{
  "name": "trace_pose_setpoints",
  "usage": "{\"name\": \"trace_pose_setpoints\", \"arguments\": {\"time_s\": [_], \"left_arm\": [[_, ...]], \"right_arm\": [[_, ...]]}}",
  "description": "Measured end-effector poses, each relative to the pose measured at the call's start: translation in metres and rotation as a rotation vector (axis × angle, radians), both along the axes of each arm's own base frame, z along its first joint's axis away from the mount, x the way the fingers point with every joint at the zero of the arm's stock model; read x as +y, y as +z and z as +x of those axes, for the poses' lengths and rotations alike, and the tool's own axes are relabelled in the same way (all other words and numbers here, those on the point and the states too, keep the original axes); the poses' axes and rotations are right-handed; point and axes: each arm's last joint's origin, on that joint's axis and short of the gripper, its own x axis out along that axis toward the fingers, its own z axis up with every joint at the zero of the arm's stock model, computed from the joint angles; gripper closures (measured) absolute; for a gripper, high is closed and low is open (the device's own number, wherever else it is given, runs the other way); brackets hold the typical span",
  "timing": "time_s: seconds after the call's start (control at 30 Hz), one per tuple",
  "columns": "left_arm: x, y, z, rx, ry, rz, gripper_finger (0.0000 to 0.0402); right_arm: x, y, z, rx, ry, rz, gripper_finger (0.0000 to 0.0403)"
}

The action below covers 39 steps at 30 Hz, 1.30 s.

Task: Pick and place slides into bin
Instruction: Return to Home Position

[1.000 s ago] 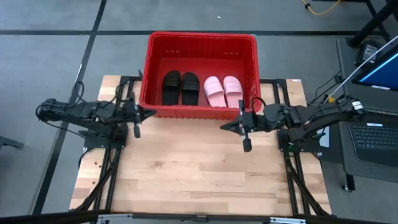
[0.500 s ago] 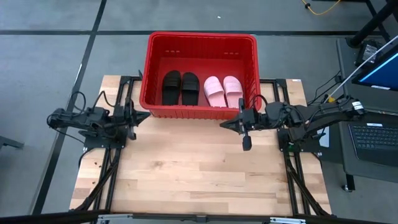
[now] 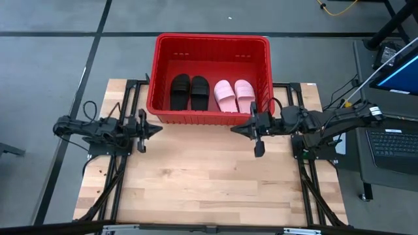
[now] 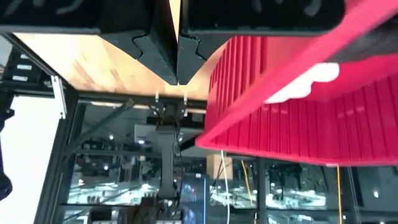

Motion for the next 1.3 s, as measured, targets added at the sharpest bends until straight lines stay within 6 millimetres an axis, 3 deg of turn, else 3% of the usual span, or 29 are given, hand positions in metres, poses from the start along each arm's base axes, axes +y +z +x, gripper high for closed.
{"name": "trace_pose_setpoints", "arguments": {"time_s": [0.17, 0.3, 0.63, 0.8, 1.13, 1.3], "left_arm": [[-0.001, -0.008, 0.003, -0.028, -0.011, -0.015, 0.0400], [-0.002, -0.017, 0.006, -0.029, -0.029, -0.020, 0.0400], [-0.001, -0.020, 0.006, -0.002, -0.003, -0.018, 0.0400], [0.005, -0.021, 0.004, 0.002, 0.209, -0.050, 0.0400], [0.006, -0.021, 0.004, 0.025, 0.239, 0.028, 0.0396], [0.006, -0.021, 0.004, 0.027, 0.239, 0.033, 0.0398]], "right_arm": [[0.000, -0.029, 0.002, -0.056, 0.001, 0.014, 0.0402], [-0.003, -0.051, -0.008, -0.027, -0.008, 0.076, 0.0402], [-0.015, -0.059, -0.072, -0.170, -0.007, 0.079, 0.0403], [-0.019, -0.084, -0.099, -0.187, -0.007, 0.087, 0.0403], [-0.024, -0.149, -0.129, -0.190, 0.004, 0.068, 0.0402], [-0.025, -0.160, -0.139, -0.254, 0.051, 0.061, 0.0402]]}}
